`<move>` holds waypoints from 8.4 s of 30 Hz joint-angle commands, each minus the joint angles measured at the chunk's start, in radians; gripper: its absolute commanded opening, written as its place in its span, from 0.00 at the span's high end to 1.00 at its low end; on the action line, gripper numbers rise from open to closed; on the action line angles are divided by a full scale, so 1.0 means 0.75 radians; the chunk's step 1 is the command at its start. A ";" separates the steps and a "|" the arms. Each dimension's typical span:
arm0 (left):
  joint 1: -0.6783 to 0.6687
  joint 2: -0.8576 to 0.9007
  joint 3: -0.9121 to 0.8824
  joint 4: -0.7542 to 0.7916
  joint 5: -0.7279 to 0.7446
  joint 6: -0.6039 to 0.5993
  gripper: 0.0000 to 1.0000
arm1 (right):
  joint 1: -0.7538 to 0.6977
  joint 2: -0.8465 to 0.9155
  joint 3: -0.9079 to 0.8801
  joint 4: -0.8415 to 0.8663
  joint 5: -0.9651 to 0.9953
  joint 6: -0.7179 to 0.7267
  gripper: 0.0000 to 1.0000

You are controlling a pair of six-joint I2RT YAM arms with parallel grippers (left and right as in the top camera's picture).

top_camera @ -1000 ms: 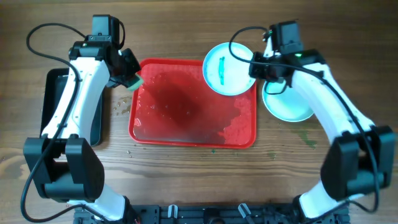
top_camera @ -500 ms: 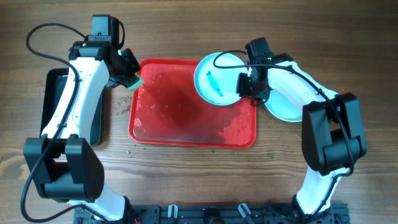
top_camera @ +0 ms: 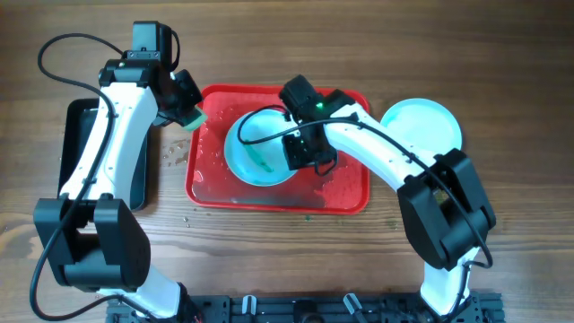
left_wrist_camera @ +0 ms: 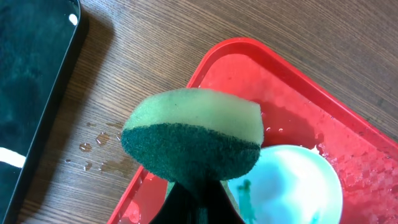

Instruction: Clean dirty plates on tray and stack at the side

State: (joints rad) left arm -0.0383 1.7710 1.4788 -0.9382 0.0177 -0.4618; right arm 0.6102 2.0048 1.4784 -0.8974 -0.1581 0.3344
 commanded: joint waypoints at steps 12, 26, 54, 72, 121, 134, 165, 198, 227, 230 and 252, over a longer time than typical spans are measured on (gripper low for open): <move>0.002 -0.010 0.008 0.004 0.009 -0.022 0.96 | -0.094 0.158 0.060 0.407 -0.139 -0.714 0.39; 0.002 -0.010 0.008 0.004 0.010 -0.022 0.96 | -0.060 0.293 0.060 0.604 -0.152 -0.506 0.67; 0.002 -0.010 0.005 -0.011 0.011 -0.022 0.96 | -0.070 0.201 0.052 0.335 -0.058 -0.050 0.73; -0.186 0.005 -0.235 0.155 0.014 0.145 0.96 | -0.070 0.201 0.044 0.249 -0.057 0.184 0.96; -0.302 0.317 -0.316 0.370 0.723 0.924 0.96 | -0.212 0.203 -0.098 0.453 -0.364 0.168 0.96; -0.303 0.317 -0.316 0.595 -0.378 0.150 0.96 | -0.212 0.203 -0.098 0.449 -0.357 0.182 0.96; -0.240 0.078 -0.113 0.213 -0.408 0.017 0.96 | -0.212 0.202 -0.097 0.454 -0.347 0.180 0.96; 0.022 -0.134 -0.012 -0.014 -0.034 0.015 0.96 | 0.563 -0.277 -0.077 -0.077 2.131 0.196 0.96; 0.023 -0.134 -0.012 -0.027 -0.084 0.016 0.96 | -0.859 -0.598 -0.210 -0.040 0.297 0.223 0.96; 0.023 -0.134 -0.012 -0.028 -0.084 0.016 0.96 | -1.054 -0.598 -0.294 0.026 0.237 0.176 0.96; 0.062 -0.135 -0.012 -0.074 -0.085 0.016 0.96 | -0.887 -0.624 -0.217 0.014 -0.080 -0.143 0.15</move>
State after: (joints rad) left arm -0.0193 1.6638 1.4693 -0.9810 -0.0319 -0.4332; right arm -0.1555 1.5517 1.2030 -0.8593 -0.1650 0.3138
